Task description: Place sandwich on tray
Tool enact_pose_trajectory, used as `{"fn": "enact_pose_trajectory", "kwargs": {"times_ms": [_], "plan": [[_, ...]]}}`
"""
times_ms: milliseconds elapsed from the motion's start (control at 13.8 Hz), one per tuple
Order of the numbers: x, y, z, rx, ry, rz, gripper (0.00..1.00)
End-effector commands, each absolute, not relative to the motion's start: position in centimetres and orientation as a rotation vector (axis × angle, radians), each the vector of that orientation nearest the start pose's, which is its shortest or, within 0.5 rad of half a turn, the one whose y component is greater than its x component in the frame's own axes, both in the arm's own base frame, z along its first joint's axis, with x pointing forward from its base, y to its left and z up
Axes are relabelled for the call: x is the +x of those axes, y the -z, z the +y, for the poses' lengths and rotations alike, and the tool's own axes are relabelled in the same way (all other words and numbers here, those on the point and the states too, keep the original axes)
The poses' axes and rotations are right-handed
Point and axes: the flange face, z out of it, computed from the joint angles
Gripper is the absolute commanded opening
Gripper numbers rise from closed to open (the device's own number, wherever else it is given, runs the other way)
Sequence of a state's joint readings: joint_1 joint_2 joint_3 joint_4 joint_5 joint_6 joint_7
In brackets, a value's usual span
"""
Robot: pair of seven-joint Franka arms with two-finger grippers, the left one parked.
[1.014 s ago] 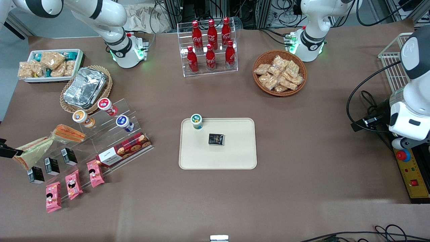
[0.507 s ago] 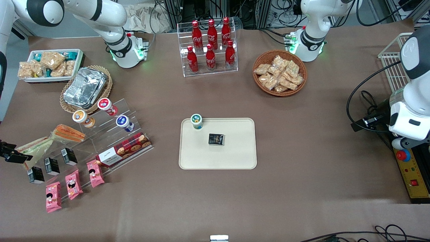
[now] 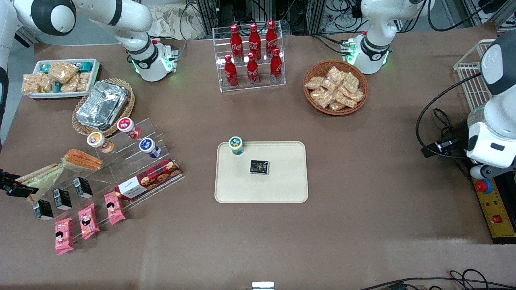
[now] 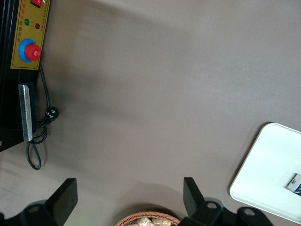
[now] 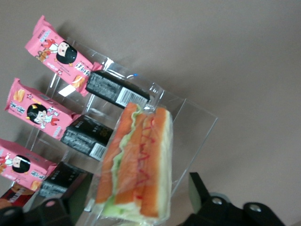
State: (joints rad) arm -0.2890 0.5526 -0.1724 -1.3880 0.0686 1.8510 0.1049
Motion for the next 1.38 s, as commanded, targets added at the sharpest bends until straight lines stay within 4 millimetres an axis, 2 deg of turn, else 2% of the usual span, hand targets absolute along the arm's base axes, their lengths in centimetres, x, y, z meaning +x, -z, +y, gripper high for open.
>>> {"fn": "enact_pose_trajectory", "kwargs": {"times_ms": [0, 72, 145, 217, 652, 797, 870, 942, 1014, 1087, 1159, 1232, 1304], "plan": [[64.1, -38.6, -29.6, -3.028, -0.104, 0.836, 0.57], [64.0, -38.8, -29.5, -3.034, -0.106, 0.832, 0.47], [64.0, -38.9, -29.5, -3.035, -0.104, 0.834, 0.45], [64.1, -39.0, -29.4, -3.038, -0.104, 0.829, 0.37], [64.5, -42.3, -27.8, -3.038, -0.068, 0.788, 0.36], [64.8, -45.6, -27.0, -3.044, -0.061, 0.755, 0.36], [64.9, -47.7, -25.8, -3.049, -0.042, 0.727, 0.36], [65.0, -49.2, -24.9, -3.061, -0.022, 0.674, 0.36], [65.0, -51.1, -23.9, -3.088, 0.023, 0.548, 0.36], [65.2, -52.6, -22.3, -3.116, 0.061, 0.398, 0.37], [65.1, -54.5, -20.8, -3.127, 0.101, 0.33, 0.37], [65.2, -56.1, -18.7, -3.13, 0.133, 0.281, 0.37], [65.4, -57.6, -15.7, -3.135, 0.166, 0.211, 0.37]]}}
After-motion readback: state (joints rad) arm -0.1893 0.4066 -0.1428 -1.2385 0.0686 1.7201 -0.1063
